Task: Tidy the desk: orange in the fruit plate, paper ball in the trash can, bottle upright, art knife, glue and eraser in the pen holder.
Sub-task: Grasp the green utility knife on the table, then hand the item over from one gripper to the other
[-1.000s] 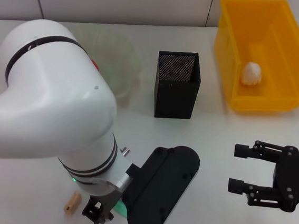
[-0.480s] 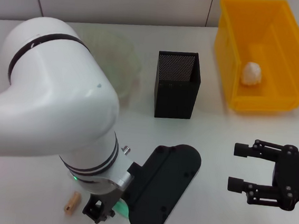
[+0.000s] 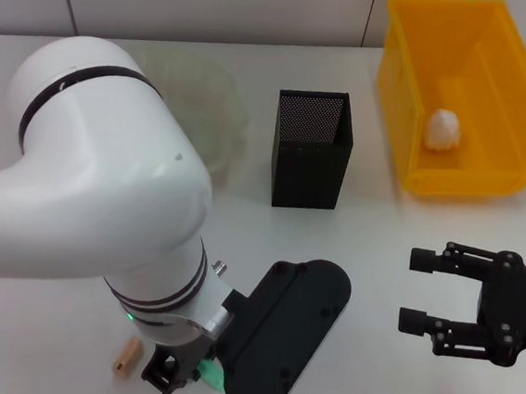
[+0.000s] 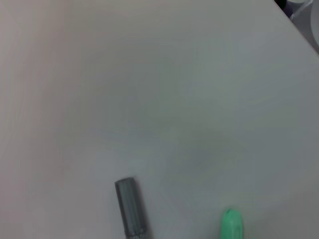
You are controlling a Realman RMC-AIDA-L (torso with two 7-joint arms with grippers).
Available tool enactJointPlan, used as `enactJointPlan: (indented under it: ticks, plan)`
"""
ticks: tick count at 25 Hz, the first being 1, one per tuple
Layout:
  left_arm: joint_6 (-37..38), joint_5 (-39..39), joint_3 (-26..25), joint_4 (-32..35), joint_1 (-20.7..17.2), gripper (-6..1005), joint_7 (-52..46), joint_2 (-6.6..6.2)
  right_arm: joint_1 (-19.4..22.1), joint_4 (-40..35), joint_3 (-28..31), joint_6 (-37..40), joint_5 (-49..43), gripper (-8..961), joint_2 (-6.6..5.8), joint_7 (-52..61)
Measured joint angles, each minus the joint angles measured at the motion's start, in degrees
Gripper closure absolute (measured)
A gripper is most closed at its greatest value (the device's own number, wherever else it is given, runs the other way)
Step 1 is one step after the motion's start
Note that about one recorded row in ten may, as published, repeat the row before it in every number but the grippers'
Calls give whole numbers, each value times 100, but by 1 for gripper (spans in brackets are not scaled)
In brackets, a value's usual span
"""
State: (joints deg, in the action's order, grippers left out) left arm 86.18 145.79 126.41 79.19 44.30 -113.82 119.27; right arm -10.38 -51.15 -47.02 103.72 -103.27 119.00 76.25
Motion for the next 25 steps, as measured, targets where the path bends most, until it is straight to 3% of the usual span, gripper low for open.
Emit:
enactJointPlan:
  ticks: [16,25]
  plan:
    - [-52,-7,-1,-54,54,901,-16,0,-17,0,0,-14,0,179,0,4]
    - [-16,-27,7,-15,61,900,-93,0,-31,8,0,-20,0,179,0,4]
